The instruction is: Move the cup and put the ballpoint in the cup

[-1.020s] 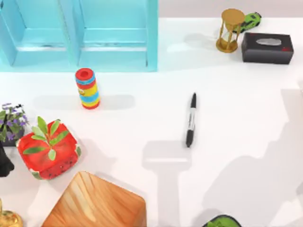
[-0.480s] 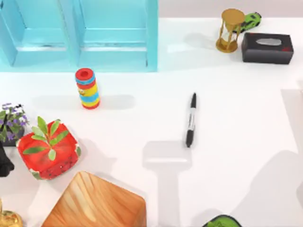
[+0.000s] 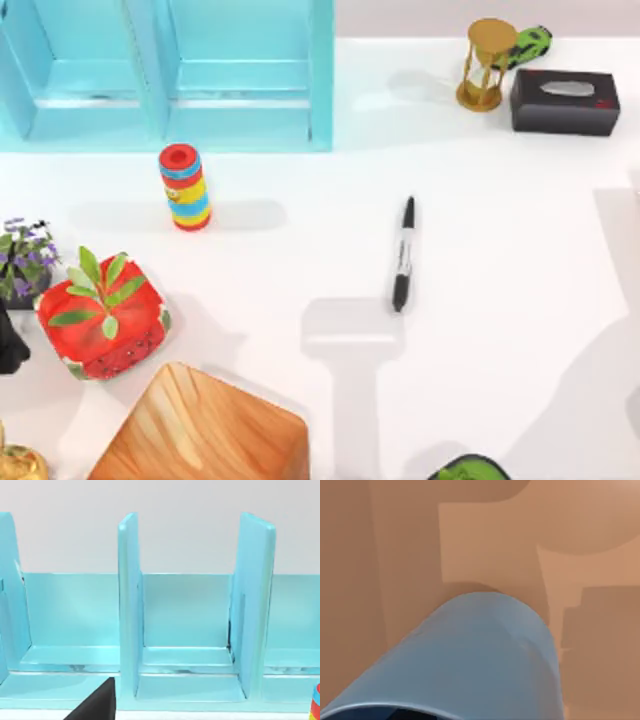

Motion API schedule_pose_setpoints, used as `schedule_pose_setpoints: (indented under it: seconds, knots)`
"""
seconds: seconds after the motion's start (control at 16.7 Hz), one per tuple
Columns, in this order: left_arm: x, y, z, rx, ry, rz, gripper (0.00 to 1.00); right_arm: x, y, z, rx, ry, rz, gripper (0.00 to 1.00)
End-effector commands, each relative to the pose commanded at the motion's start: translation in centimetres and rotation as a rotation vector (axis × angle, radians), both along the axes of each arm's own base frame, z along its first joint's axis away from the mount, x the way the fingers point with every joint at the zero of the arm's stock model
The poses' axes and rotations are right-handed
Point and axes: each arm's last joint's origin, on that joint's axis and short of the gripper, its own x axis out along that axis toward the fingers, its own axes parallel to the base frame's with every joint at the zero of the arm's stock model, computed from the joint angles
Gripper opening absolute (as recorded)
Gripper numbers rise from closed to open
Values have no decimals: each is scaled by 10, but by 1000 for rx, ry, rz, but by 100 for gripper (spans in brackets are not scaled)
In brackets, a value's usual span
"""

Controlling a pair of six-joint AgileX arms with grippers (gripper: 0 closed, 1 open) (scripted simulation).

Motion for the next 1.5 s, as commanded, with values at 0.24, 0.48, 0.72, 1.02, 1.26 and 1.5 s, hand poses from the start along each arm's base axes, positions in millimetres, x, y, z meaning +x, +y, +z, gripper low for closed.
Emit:
schedule_pose_setpoints:
  seconds: [0.24, 0.48, 0.72, 1.02, 1.26, 1.5]
  knots:
    - [0, 0, 0, 0, 0, 0, 100, 0, 0, 0, 0, 0, 0, 62]
    - [0, 0, 0, 0, 0, 0, 100, 0, 0, 0, 0, 0, 0, 32]
    - [0, 0, 0, 0, 0, 0, 100, 0, 0, 0, 0, 0, 0, 2]
    - [0, 0, 0, 0, 0, 0, 100, 0, 0, 0, 0, 0, 0, 0]
    - [0, 0, 0, 0, 0, 0, 100, 0, 0, 1, -1, -2, 0, 0]
    - [0, 0, 0, 0, 0, 0, 100, 13, 22, 29, -15, -31, 0, 0]
